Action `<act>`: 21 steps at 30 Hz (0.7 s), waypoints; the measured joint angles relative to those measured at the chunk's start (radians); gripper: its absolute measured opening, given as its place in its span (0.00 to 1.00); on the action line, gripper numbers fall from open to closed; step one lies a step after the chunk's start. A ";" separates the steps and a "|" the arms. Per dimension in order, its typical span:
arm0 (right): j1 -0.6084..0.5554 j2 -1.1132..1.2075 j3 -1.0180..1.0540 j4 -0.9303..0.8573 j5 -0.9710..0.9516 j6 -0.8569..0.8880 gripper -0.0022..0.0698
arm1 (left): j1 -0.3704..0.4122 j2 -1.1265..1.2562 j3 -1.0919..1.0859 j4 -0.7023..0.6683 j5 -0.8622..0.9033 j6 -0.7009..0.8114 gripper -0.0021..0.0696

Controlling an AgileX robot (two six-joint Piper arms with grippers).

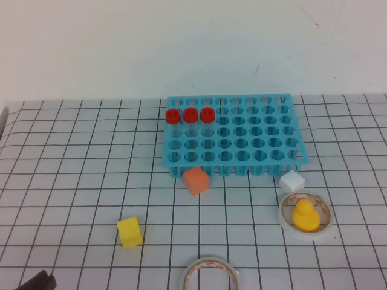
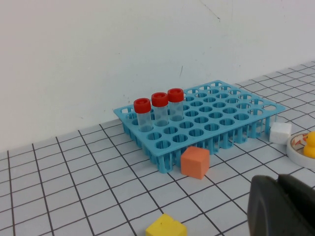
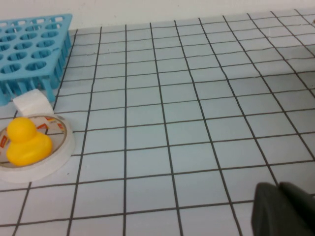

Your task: Place the test tubes

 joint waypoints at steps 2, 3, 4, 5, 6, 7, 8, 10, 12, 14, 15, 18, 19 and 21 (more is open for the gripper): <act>0.000 0.000 0.000 0.002 0.000 0.000 0.03 | 0.000 0.000 0.000 0.000 0.000 0.000 0.03; 0.000 0.000 0.000 0.001 0.000 0.000 0.03 | 0.000 0.000 0.000 0.000 0.000 0.000 0.03; 0.000 0.000 0.000 0.001 0.000 0.000 0.03 | 0.000 0.000 0.000 0.000 0.000 0.000 0.03; 0.000 0.000 0.000 0.001 0.000 0.000 0.03 | 0.000 0.000 0.000 0.000 0.000 0.000 0.03; 0.000 0.000 0.000 0.001 0.000 0.000 0.03 | 0.000 0.000 0.000 0.000 0.000 0.000 0.03; 0.000 0.000 0.000 0.001 0.000 0.000 0.03 | 0.000 0.000 0.000 0.000 0.000 0.000 0.03; 0.000 0.000 0.000 0.001 0.000 0.000 0.03 | 0.000 0.000 0.000 0.000 0.000 0.000 0.03; 0.000 0.000 0.000 0.001 0.000 0.000 0.03 | 0.000 0.000 0.000 0.000 0.000 0.000 0.03; 0.000 0.000 0.000 0.001 0.000 0.000 0.03 | 0.000 0.000 0.000 0.000 0.000 0.000 0.03; 0.000 0.000 0.000 0.002 0.000 0.000 0.03 | 0.000 0.000 0.000 0.000 0.000 0.000 0.03; 0.000 0.000 0.000 0.002 0.000 0.000 0.03 | 0.000 0.000 0.000 0.000 0.000 0.000 0.03; 0.000 0.000 0.000 0.004 0.002 0.000 0.03 | 0.000 0.000 0.000 0.000 0.000 0.000 0.03; 0.000 0.000 0.000 0.004 0.002 0.000 0.03 | 0.000 0.000 0.000 0.002 0.000 0.000 0.03; 0.000 0.000 0.000 0.004 0.002 0.000 0.03 | 0.000 0.000 0.002 0.002 -0.024 0.004 0.03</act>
